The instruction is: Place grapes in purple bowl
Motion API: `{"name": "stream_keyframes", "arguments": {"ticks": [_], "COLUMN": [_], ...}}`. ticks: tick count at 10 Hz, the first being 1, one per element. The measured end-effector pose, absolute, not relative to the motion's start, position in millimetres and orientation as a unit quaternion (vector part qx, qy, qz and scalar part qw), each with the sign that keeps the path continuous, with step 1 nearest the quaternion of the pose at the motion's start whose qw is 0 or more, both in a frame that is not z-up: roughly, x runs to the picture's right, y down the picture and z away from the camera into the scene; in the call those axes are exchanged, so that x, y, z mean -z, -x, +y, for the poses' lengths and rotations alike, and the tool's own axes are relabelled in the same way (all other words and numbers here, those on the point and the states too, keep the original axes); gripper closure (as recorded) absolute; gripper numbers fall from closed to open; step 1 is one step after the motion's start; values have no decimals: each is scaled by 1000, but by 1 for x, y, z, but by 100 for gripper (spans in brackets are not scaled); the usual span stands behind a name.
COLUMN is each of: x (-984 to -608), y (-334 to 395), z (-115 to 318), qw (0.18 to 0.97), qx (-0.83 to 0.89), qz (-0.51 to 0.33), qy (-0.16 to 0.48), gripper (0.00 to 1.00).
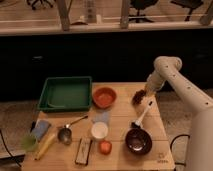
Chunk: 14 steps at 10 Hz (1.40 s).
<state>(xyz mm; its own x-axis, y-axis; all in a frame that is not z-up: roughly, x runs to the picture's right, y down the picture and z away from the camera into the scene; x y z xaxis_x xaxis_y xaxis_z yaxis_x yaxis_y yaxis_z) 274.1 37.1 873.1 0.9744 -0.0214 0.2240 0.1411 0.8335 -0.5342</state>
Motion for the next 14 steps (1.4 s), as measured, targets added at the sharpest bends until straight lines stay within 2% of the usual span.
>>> {"name": "stream_keyframes", "arguments": {"ticks": [8,14], "x": [-831,-801], "y": [-270,-266], "z": [27,37], "qw": [952,950], "qx": [72,99], "qz": [-101,-102], "qy": [279,277], "gripper": [99,99]}}
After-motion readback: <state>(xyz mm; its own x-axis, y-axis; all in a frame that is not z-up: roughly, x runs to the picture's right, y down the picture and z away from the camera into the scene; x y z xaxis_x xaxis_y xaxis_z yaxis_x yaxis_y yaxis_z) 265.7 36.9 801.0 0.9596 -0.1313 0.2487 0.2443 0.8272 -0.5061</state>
